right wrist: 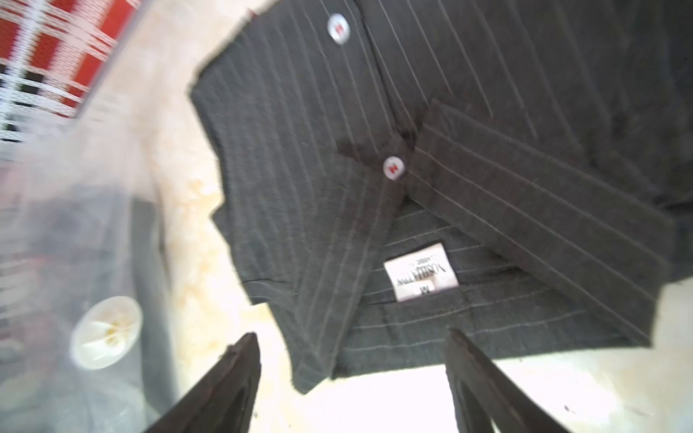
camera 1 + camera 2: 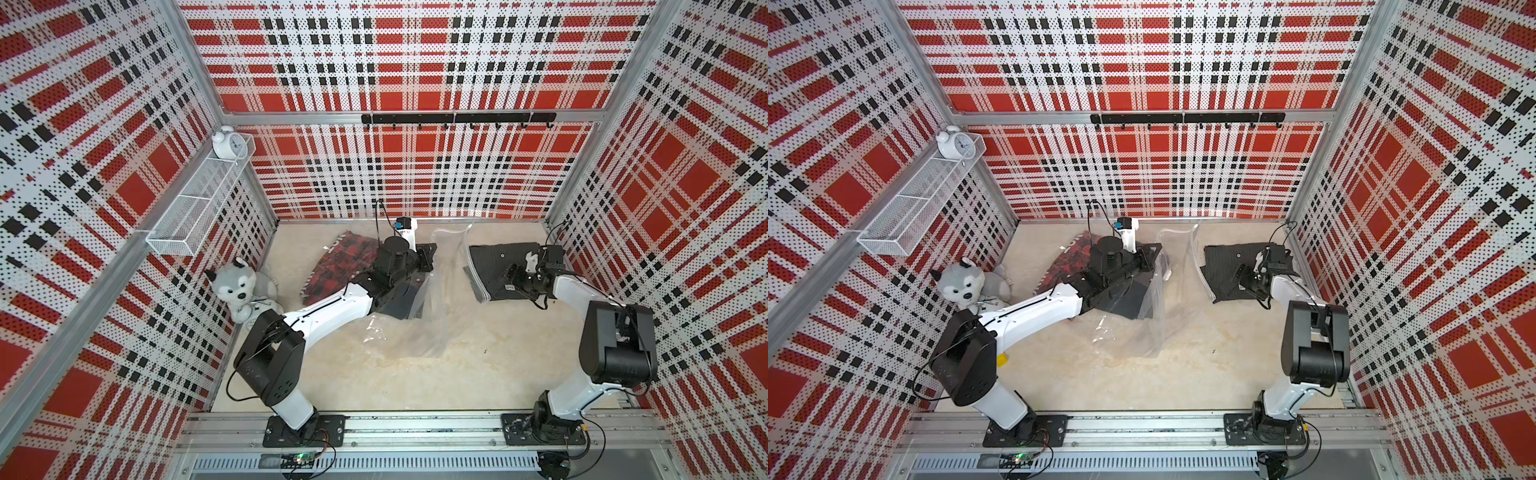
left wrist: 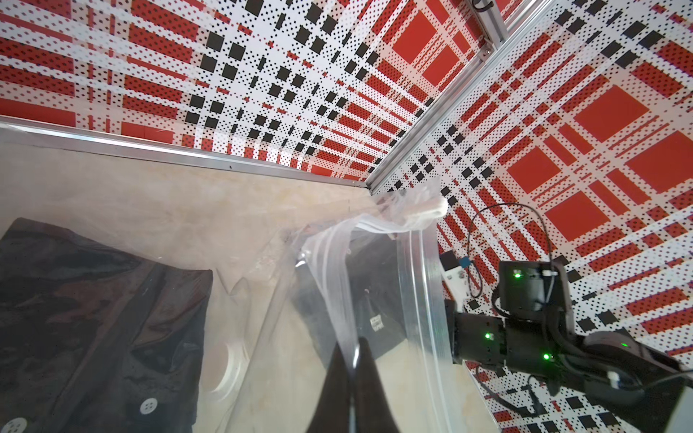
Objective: Place the folded shirt into the vacuum bag
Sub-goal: Move the shirt at the center of the board.
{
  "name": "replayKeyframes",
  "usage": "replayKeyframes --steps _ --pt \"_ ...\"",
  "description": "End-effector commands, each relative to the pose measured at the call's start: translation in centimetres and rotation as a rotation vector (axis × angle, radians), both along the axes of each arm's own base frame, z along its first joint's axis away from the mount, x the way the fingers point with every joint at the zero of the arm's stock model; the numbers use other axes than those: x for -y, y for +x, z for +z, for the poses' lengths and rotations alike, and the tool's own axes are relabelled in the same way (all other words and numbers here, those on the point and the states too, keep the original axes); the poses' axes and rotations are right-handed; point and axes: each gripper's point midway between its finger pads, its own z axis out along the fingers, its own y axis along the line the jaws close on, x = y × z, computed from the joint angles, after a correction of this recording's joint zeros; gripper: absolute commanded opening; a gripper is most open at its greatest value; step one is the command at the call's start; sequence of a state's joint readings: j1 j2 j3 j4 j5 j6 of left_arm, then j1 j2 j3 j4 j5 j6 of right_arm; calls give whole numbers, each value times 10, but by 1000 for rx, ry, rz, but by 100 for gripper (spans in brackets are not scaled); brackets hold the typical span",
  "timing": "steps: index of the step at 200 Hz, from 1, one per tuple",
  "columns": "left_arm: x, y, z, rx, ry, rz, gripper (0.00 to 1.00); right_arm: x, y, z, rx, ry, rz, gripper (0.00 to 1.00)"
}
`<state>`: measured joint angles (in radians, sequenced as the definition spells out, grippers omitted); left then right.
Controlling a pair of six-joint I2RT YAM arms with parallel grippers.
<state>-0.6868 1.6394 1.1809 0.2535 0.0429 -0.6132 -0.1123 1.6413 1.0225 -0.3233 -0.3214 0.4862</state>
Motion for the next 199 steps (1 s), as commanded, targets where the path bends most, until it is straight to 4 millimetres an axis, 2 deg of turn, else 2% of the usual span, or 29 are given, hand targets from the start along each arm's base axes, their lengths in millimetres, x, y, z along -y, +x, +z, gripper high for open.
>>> replayKeyframes --steps 1,27,55,80,103,115,143,162,178,199 --pt "-3 4 10 34 4 16 0 -34 11 13 40 7 96 80" --pt "-6 3 15 45 -7 23 0 -80 18 -6 -7 22 189 78" --pt "-13 -1 18 52 -18 38 0 -107 21 -25 -46 31 243 77" --pt "-13 -6 20 55 -23 37 0 -96 8 -46 -99 -21 209 76" --pt "-14 -9 19 52 -20 37 0 -73 -24 -73 -170 -93 137 78" --pt "-15 -9 18 50 -16 36 0 -63 -46 -78 -183 -95 103 78" --pt "-14 -11 17 48 -12 30 0 -35 -98 -69 -171 -105 -10 79" --pt "-9 -11 15 47 -9 17 0 -27 -124 -47 -97 -71 -77 79" --pt "-2 -9 11 43 -6 6 0 -28 -131 -19 16 -27 -112 80" --pt "5 -6 6 36 -11 -8 0 -34 -121 14 112 4 -89 80"
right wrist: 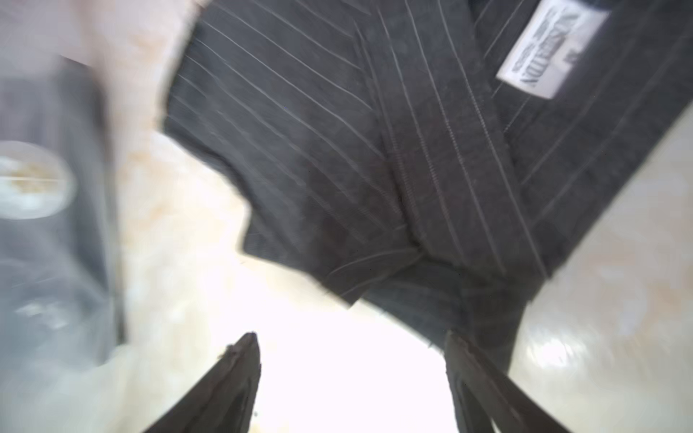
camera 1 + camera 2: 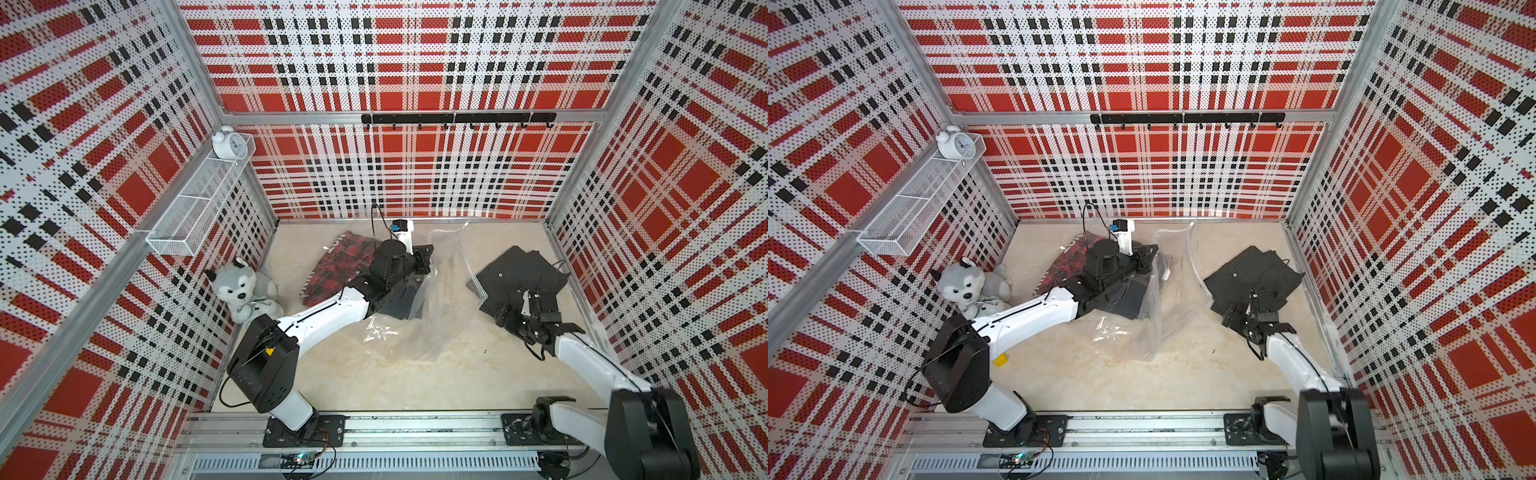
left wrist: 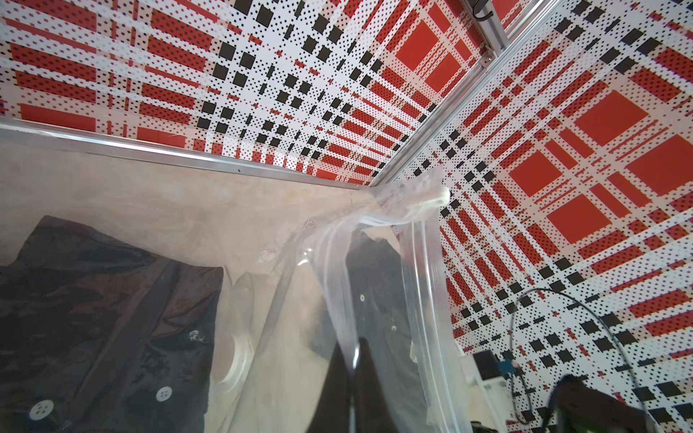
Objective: Place the folded shirt into the vacuum bag
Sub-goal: Move the shirt at the center of the board.
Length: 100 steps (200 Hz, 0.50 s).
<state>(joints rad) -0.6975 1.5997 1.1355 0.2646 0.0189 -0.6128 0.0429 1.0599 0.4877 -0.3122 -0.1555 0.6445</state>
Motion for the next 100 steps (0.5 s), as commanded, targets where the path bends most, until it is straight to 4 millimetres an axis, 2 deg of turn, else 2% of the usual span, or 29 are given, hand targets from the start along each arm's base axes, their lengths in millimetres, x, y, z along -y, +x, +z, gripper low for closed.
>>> replayKeyframes --steps 1,19,47,78,100 --pt "11 2 6 29 -13 -22 0 -3 13 34 100 40 -16 80" --pt "14 4 2 25 -11 -21 0 -13 31 47 111 56 42 79" --pt "11 7 1 24 -7 -8 0 -30 69 46 103 76 118 78" --pt "1 5 7 33 -16 17 0 -41 115 23 31 80 150 76" --pt "-6 2 11 40 -10 35 0 -53 138 10 21 133 171 75"
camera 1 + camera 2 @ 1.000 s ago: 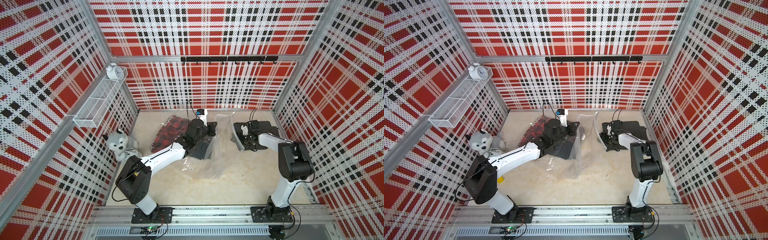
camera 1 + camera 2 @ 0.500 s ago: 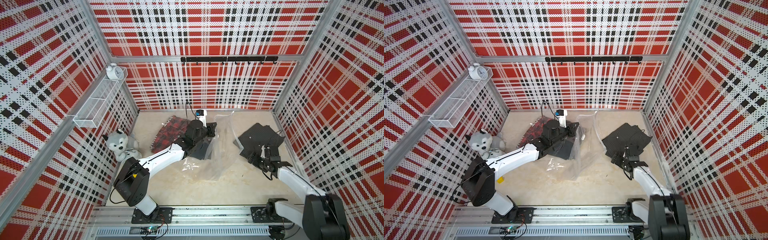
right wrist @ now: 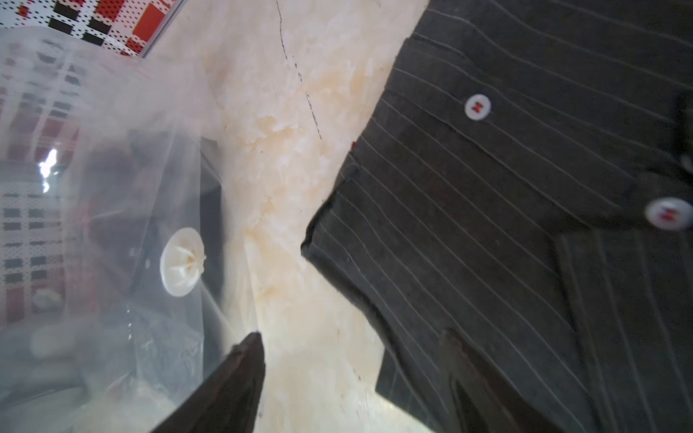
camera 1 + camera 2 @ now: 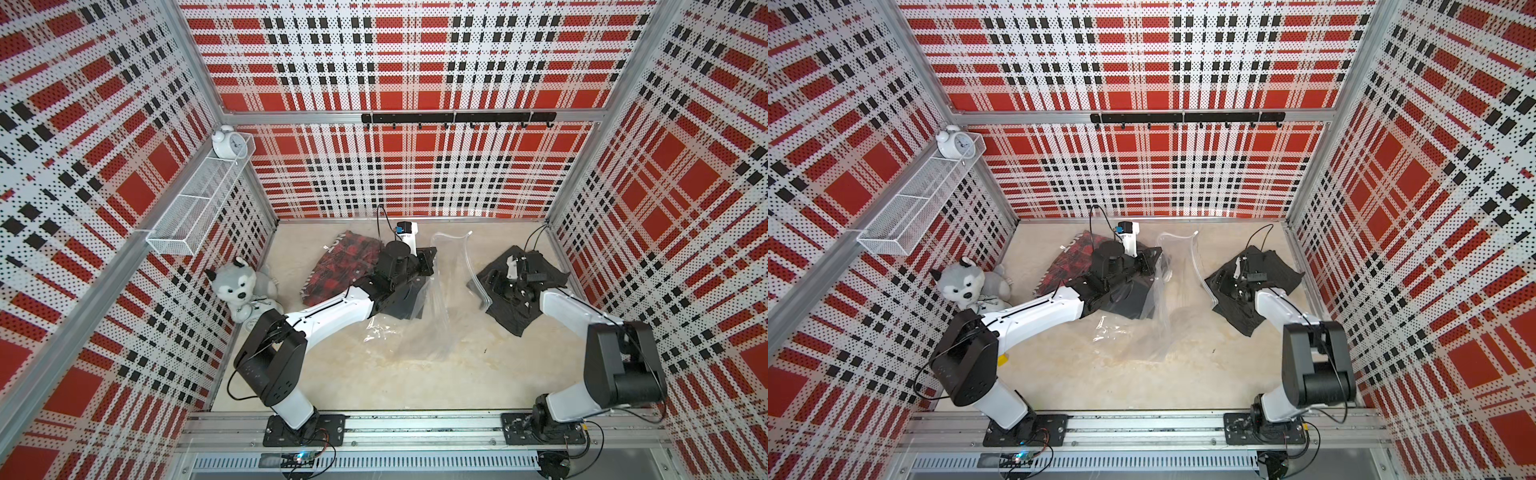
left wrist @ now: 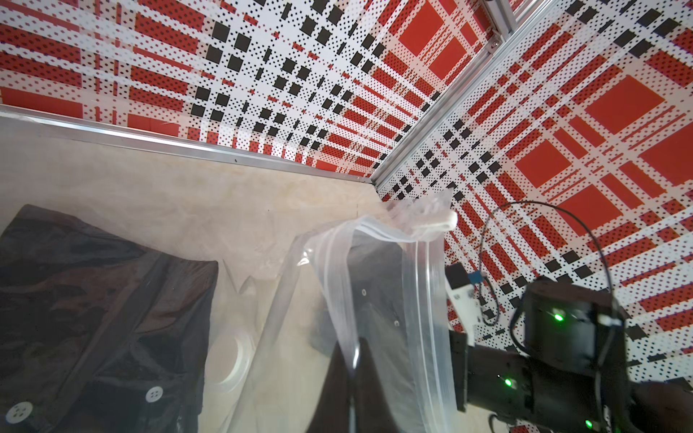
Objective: Place the folded shirt into the vacuum bag
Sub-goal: Move the shirt at the center of the board.
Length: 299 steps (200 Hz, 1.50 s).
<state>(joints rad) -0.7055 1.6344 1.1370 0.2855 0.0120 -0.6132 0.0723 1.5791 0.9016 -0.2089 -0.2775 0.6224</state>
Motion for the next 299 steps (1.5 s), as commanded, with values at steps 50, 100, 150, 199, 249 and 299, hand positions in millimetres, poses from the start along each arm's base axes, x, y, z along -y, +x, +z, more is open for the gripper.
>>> replayKeyframes --steps 50,100,150,199,249,299 --pt "-13 0 26 52 -12 39 0 -12 -7 -76 -161 37 51 72" --pt "3 9 18 43 -1 9 0 37 -86 -58 -164 -31 -95 72" --pt "23 15 7 28 -2 -22 0 42 -84 20 30 -33 -68 76" --pt "24 16 5 25 -5 -17 0 12 -74 2 -13 -69 83 69" --pt "25 18 1 17 5 -16 0 26 -114 -58 -193 -154 31 65" --pt "38 24 -13 9 27 -28 0 48 -131 -24 -132 -181 -114 68"
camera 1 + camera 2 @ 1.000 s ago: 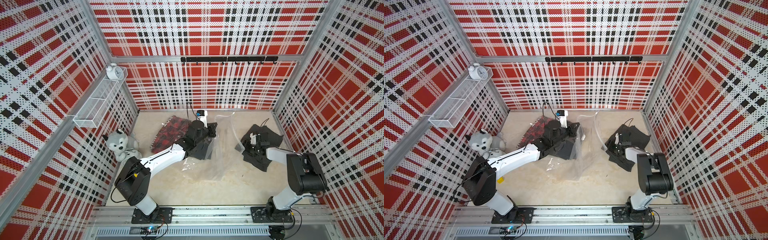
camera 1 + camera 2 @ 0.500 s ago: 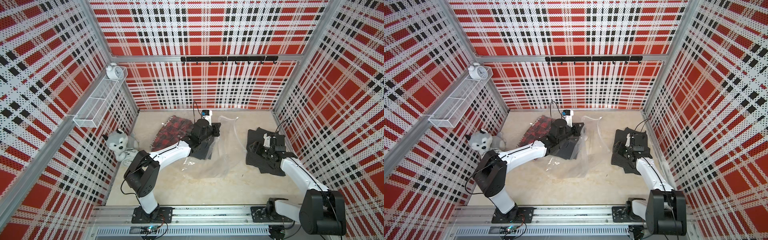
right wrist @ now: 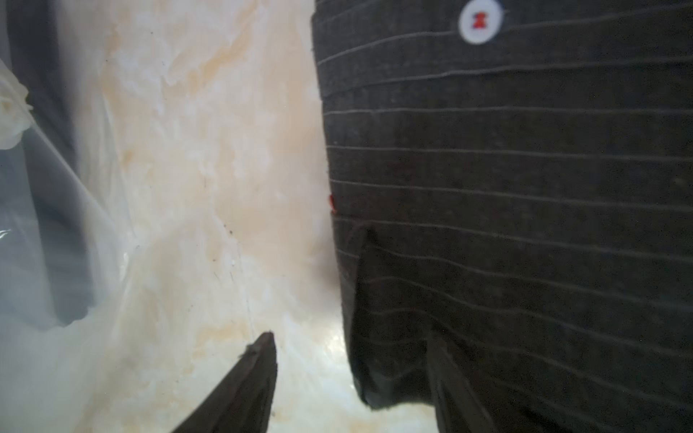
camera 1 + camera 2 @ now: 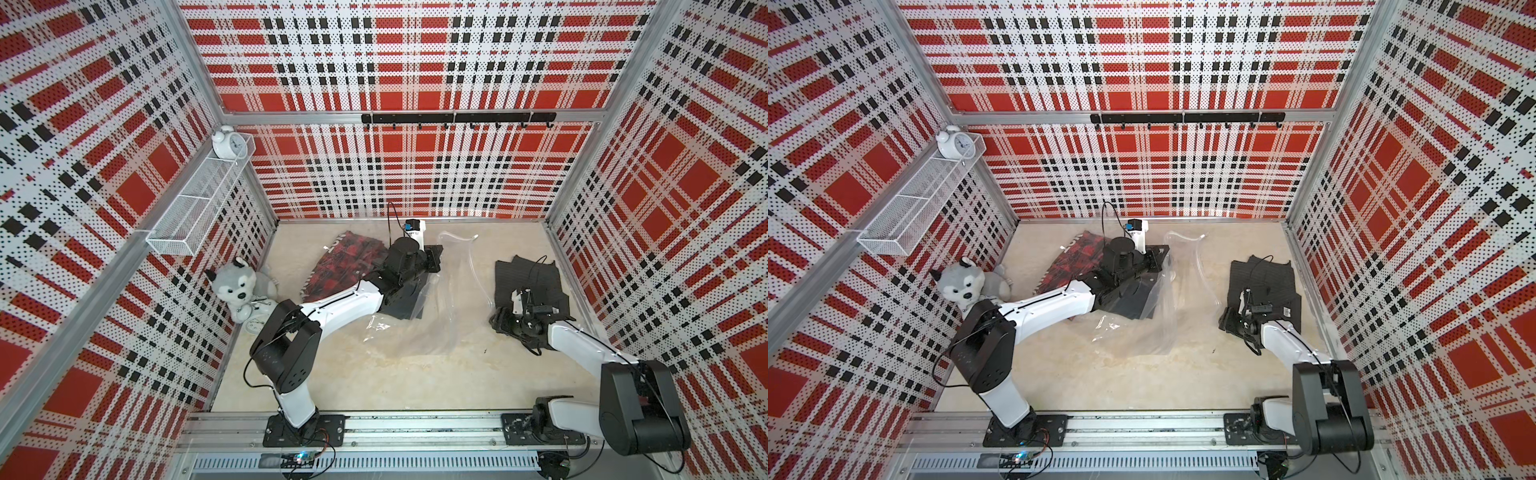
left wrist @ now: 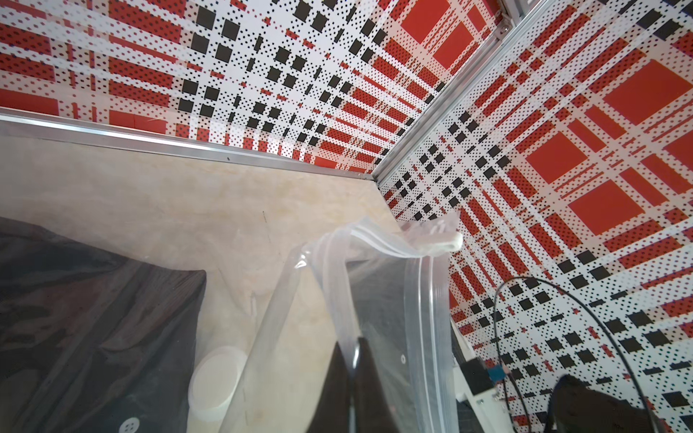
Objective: Place the folded shirt into the vacuum bag
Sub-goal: Move the shirt at the center of the board, then pick up the shirt from the center of the board.
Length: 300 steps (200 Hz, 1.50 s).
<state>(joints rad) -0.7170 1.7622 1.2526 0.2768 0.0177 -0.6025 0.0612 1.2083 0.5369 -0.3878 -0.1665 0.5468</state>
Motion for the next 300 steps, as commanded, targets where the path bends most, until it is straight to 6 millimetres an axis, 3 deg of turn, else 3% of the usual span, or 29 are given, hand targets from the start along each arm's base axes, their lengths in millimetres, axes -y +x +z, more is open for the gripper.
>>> replayKeyframes --steps 1,37,73,107,136,160,183,246,300 --pt "12 5 -1 20 7 -9 0 17 -5 21 28 -46 -98 68" --pt "34 15 -15 48 51 -33 0 11 19 75 181 -2 -80 71" --pt "47 51 -16 88 104 -26 0 8 61 89 185 -30 -25 71" --pt "30 90 -10 127 155 14 0 4 93 92 191 -11 7 70" --pt "-5 104 -8 134 177 61 0 10 110 77 156 -18 3 70" --pt "-31 104 -1 157 211 95 0 18 123 63 123 -42 -6 70" --pt "-38 96 4 156 206 87 0 16 136 58 107 -42 9 69" --pt "13 53 -16 121 199 -25 0 35 170 39 48 -161 -1 69" --pt "36 39 -35 73 174 -64 0 43 204 21 -5 -222 14 64"
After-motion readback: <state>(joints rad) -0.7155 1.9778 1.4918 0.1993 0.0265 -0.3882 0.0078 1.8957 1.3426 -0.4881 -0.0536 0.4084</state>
